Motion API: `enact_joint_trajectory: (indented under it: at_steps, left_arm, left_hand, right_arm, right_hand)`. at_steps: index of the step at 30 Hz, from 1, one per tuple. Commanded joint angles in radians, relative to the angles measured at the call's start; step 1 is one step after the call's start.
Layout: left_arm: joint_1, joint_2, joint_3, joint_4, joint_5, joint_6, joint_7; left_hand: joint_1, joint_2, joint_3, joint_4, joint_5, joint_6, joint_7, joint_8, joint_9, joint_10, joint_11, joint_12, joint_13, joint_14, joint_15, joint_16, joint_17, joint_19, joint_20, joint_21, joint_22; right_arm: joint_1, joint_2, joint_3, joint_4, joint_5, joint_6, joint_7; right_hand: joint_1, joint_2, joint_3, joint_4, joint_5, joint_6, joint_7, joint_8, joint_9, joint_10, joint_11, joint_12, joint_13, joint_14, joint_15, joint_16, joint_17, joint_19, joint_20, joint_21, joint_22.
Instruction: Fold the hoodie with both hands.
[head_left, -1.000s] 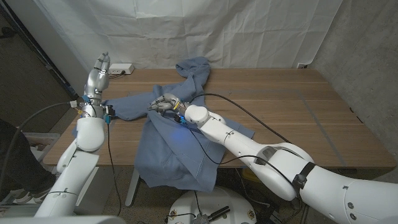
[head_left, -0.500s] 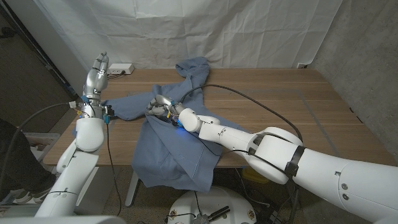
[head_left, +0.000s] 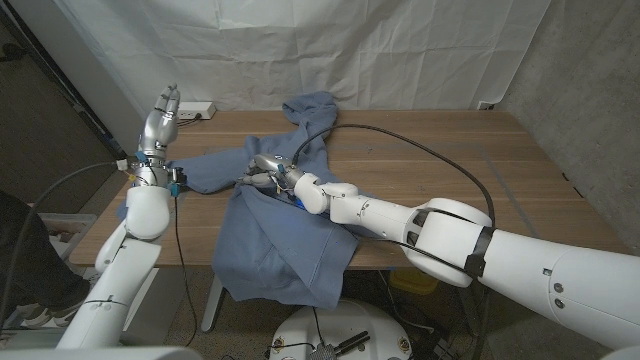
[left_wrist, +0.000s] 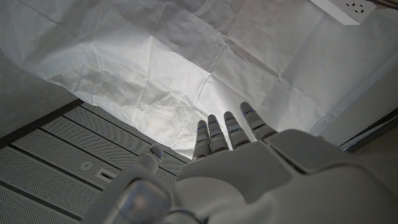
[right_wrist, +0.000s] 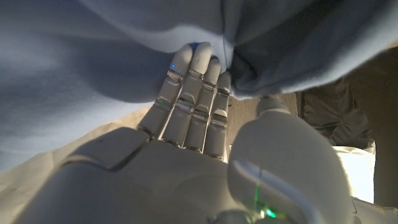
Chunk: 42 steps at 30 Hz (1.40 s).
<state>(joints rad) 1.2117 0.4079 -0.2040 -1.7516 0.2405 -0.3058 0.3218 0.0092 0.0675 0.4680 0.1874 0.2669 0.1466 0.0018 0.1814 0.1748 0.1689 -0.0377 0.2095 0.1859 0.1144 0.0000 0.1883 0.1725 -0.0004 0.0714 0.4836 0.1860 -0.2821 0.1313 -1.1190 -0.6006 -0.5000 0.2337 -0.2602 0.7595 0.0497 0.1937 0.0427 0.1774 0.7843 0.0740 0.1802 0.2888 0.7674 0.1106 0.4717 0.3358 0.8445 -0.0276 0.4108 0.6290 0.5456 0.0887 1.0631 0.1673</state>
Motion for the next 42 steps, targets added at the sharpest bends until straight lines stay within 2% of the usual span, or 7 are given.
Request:
enact_joint_trajectory:
  at_steps: [1, 7, 12, 21, 28, 33, 42]
  left_arm:
    - [-0.033, 0.016, 0.033, 0.03, -0.008, 0.033, -0.026]
    - [-0.054, 0.028, 0.056, 0.045, -0.012, 0.048, -0.042]
    - [-0.074, 0.037, 0.077, 0.058, -0.022, 0.057, -0.06]
    - [-0.114, 0.054, 0.12, 0.077, -0.035, 0.081, -0.095]
    - [-0.14, 0.063, 0.152, 0.085, -0.04, 0.098, -0.115]
    - [-0.16, 0.066, 0.175, 0.093, -0.044, 0.094, -0.123]
    - [-0.183, 0.069, 0.208, 0.096, -0.043, 0.093, -0.13]
  left_hand:
    - [0.003, 0.099, 0.007, -0.005, 0.007, 0.009, -0.002, 0.005, 0.003, 0.003, -0.002, -0.005, 0.001, 0.003, -0.003, -0.003, 0.001, -0.006, 0.003, -0.005, 0.003]
    - [0.003, 0.099, 0.007, -0.004, 0.008, 0.009, -0.001, 0.005, 0.003, 0.003, -0.001, -0.006, 0.001, 0.002, -0.001, -0.004, 0.001, -0.007, 0.006, -0.006, 0.003]
    - [0.003, 0.099, 0.007, -0.004, 0.008, 0.009, -0.002, 0.004, 0.003, 0.003, -0.003, -0.006, 0.001, 0.001, -0.002, -0.004, 0.001, -0.008, 0.007, -0.007, 0.003]
    - [0.002, 0.099, 0.008, -0.004, 0.008, 0.011, -0.002, 0.005, 0.003, 0.002, -0.002, -0.006, 0.001, 0.003, -0.003, -0.003, 0.001, -0.008, 0.007, -0.009, 0.003]
    - [0.002, 0.099, 0.008, -0.003, 0.008, 0.012, -0.002, 0.005, 0.003, 0.004, -0.002, -0.006, 0.001, 0.003, -0.003, -0.003, 0.001, -0.006, 0.01, -0.009, 0.003]
    - [0.002, 0.099, 0.008, -0.003, 0.008, 0.012, -0.001, 0.005, 0.003, 0.005, -0.004, -0.005, 0.001, 0.004, -0.002, -0.003, 0.001, -0.006, 0.01, -0.009, 0.003]
    - [0.001, 0.099, 0.008, -0.003, 0.008, 0.012, -0.002, 0.005, 0.003, 0.004, -0.004, -0.006, 0.001, 0.005, -0.003, -0.003, 0.001, -0.006, 0.01, -0.011, 0.003]
  right_arm:
    - [-0.053, -0.179, 0.07, -0.381, 0.079, -0.113, 0.194]
    - [-0.106, -0.259, 0.125, -0.547, 0.122, -0.166, 0.183]
    - [-0.144, -0.321, 0.149, -0.666, 0.115, -0.226, 0.149]
    - [-0.177, -0.416, 0.158, -0.791, 0.077, -0.325, 0.112]
    - [-0.235, -0.543, 0.181, -0.982, 0.076, -0.459, 0.184]
    - [-0.288, -0.605, 0.197, -1.081, 0.06, -0.532, 0.167]
    - [-0.377, -0.693, 0.236, -1.236, 0.051, -0.671, 0.15]
  right_hand:
    - [-0.121, -0.025, -0.043, 0.045, 0.007, -0.092, -0.003, -0.002, -0.018, -0.106, 0.018, -0.059, -0.022, -0.102, 0.047, -0.063, -0.042, -0.07, 0.052, -0.065, 0.003]
    - [-0.156, -0.028, -0.055, 0.057, 0.009, -0.127, 0.004, -0.002, -0.025, -0.139, 0.03, -0.079, -0.029, -0.128, 0.063, -0.079, -0.056, -0.085, 0.075, -0.088, 0.002]
    - [-0.13, -0.019, -0.041, 0.039, 0.014, -0.13, 0.004, 0.003, -0.029, -0.136, 0.03, -0.081, -0.032, -0.124, 0.058, -0.08, -0.064, -0.078, 0.079, -0.095, 0.002]
    - [-0.085, -0.006, -0.015, 0.007, 0.017, -0.134, 0.004, 0.009, -0.036, -0.125, 0.02, -0.081, -0.038, -0.121, 0.053, -0.084, -0.078, -0.071, 0.076, -0.108, 0.002]
    - [-0.078, -0.005, -0.01, -0.005, 0.014, -0.163, 0.002, 0.004, -0.04, -0.157, 0.013, -0.093, -0.035, -0.161, 0.051, -0.101, -0.085, -0.1, 0.061, -0.132, 0.003]
    - [-0.081, -0.004, -0.01, -0.016, 0.013, -0.223, 0.001, -0.004, -0.045, -0.202, 0.008, -0.108, -0.031, -0.22, 0.049, -0.119, -0.082, -0.137, 0.064, -0.164, 0.003]
    - [-0.079, -0.003, -0.009, -0.025, 0.014, -0.233, 0.002, 0.002, -0.046, -0.21, 0.005, -0.109, -0.028, -0.232, 0.048, -0.121, -0.081, -0.144, 0.063, -0.176, 0.004]
